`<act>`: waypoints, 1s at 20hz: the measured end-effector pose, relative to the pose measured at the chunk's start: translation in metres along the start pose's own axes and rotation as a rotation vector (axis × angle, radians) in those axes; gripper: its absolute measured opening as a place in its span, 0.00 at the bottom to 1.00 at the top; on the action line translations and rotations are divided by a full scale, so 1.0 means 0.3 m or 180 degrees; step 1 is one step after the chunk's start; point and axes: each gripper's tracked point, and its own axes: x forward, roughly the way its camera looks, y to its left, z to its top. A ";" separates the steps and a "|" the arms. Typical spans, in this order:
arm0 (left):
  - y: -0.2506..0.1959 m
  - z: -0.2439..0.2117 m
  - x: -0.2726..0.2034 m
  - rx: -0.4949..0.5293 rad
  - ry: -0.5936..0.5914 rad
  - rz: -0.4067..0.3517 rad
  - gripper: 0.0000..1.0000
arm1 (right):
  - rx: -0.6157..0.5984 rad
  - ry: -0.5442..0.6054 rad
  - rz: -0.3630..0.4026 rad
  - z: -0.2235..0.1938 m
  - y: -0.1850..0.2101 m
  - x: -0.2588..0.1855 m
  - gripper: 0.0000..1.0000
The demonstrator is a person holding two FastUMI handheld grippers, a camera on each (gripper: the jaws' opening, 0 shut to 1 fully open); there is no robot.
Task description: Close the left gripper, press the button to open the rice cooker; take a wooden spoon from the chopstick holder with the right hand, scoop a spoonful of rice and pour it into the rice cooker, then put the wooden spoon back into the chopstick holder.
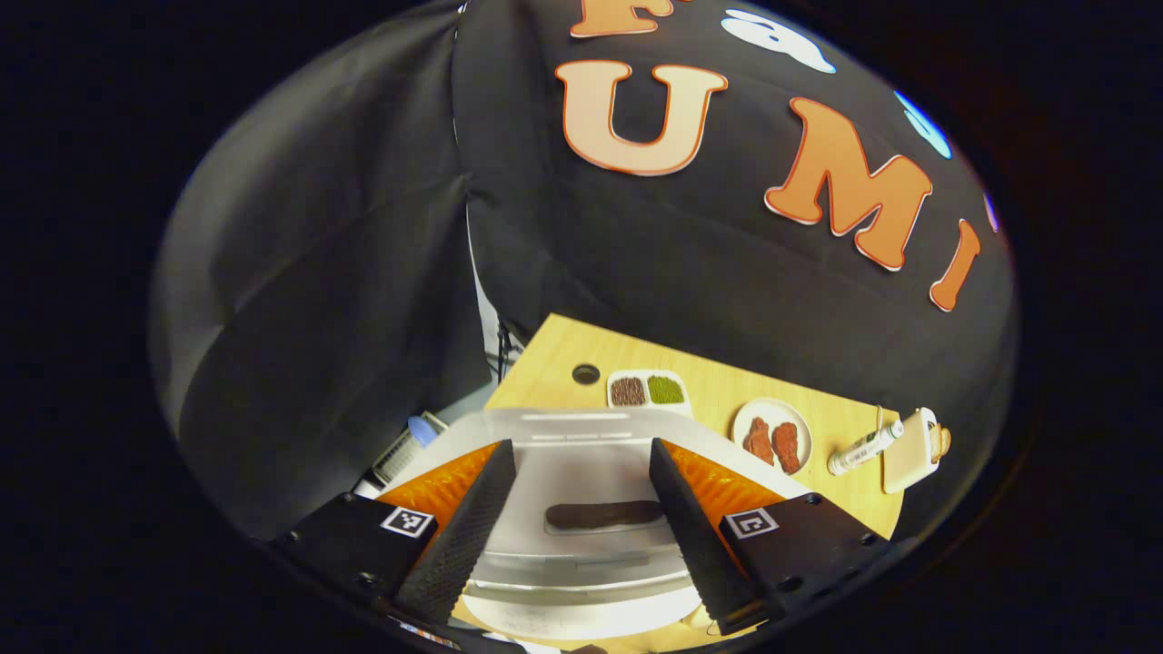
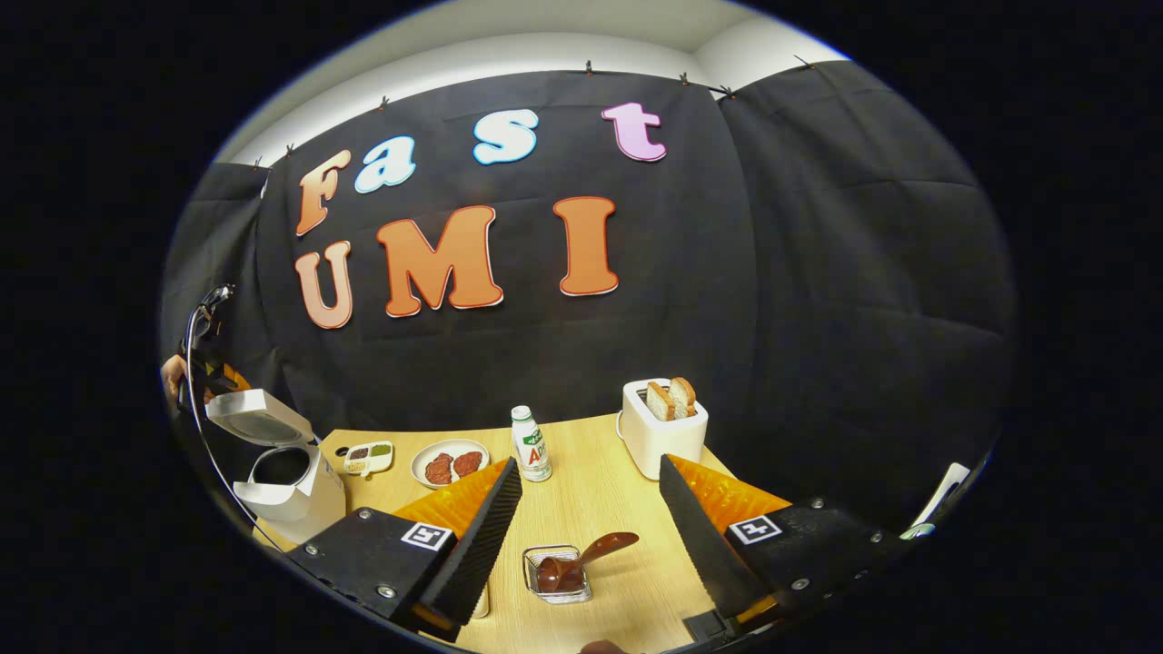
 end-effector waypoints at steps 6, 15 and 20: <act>-0.002 -0.256 0.011 0.0068 0.0383 0.0138 1.00 | -0.0027 0.0059 0.0243 -0.011 0.045 0.051 0.95; 0.001 -0.459 0.032 0.0087 0.0528 0.0289 1.00 | -0.0095 0.0122 0.0582 -0.031 0.158 0.074 0.95; -0.056 -0.360 -0.117 0.0136 -0.0153 0.0231 1.00 | -0.0251 0.0089 0.0741 0.003 0.243 0.070 0.95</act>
